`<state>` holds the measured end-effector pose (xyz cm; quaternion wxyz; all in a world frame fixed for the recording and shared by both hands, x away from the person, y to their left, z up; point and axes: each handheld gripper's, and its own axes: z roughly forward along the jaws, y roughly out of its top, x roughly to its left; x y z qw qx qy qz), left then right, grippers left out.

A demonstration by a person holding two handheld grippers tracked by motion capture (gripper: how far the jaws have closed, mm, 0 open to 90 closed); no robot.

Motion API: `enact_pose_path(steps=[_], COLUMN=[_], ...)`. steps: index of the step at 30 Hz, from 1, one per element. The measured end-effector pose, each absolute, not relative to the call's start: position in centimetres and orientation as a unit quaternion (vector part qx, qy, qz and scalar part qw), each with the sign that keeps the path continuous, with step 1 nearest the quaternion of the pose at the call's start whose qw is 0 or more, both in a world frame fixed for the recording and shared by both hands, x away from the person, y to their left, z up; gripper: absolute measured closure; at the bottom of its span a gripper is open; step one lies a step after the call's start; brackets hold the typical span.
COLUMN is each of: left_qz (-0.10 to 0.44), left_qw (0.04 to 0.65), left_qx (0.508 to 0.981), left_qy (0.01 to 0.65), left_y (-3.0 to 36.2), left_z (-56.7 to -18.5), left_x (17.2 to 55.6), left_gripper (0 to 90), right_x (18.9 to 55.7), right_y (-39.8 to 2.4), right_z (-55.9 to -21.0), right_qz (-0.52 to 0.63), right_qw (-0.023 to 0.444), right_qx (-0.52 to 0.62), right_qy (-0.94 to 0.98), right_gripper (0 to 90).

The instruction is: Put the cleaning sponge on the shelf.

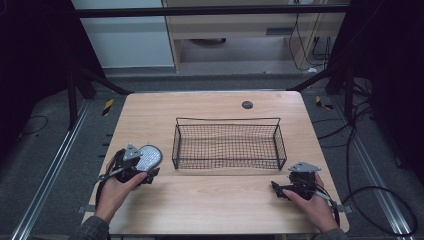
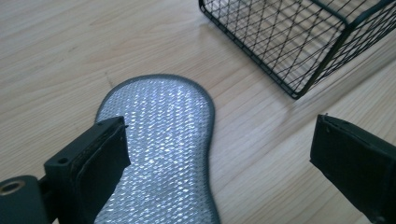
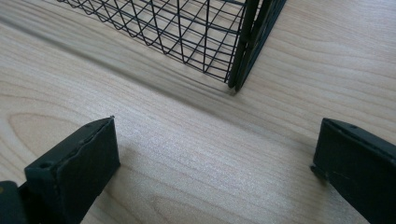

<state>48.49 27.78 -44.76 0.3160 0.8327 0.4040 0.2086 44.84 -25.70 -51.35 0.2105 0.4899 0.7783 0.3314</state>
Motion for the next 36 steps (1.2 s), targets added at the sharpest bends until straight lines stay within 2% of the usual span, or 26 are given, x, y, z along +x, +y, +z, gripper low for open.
enact_pose_path(steps=[11,19,23,30,32,36], left_qz=[0.207,0.195,0.187,0.173,0.148,0.135], left_qw=[0.268,0.235,0.232,0.189,0.162,0.129], left_qx=[0.838,0.863,0.863,0.877,0.887,0.893], left_qy=[0.428,0.402,0.408,0.406,0.407,0.409], left_y=[28.5,27.8,28.0,28.5,28.4,28.3], left_z=[-42.8,-42.7,-42.8,-42.9,-43.2,-43.9], left_x=[50.9,51.6,51.8,52.8,53.3,53.9], left_gripper=[4.5,3.3,3.1,3.8,3.5,3.6], right_x=[44.8,44.6,44.6,44.6,44.6,44.6], right_y=[-26.0,-26.0,-26.0,-26.0,-26.0,-26.0], right_z=[-51.4,-51.4,-51.4,-51.4,-51.4,-51.4], right_qz=[0.332,0.332,0.332,0.333,0.333,0.333], right_qw=[0.209,0.21,0.21,0.209,0.209,0.21], right_qx=[0.479,0.479,0.479,0.48,0.48,0.479], right_qy=[0.785,0.785,0.785,0.784,0.784,0.785], right_gripper=[0.5,0.5,0.5,0.4,0.4,0.4])
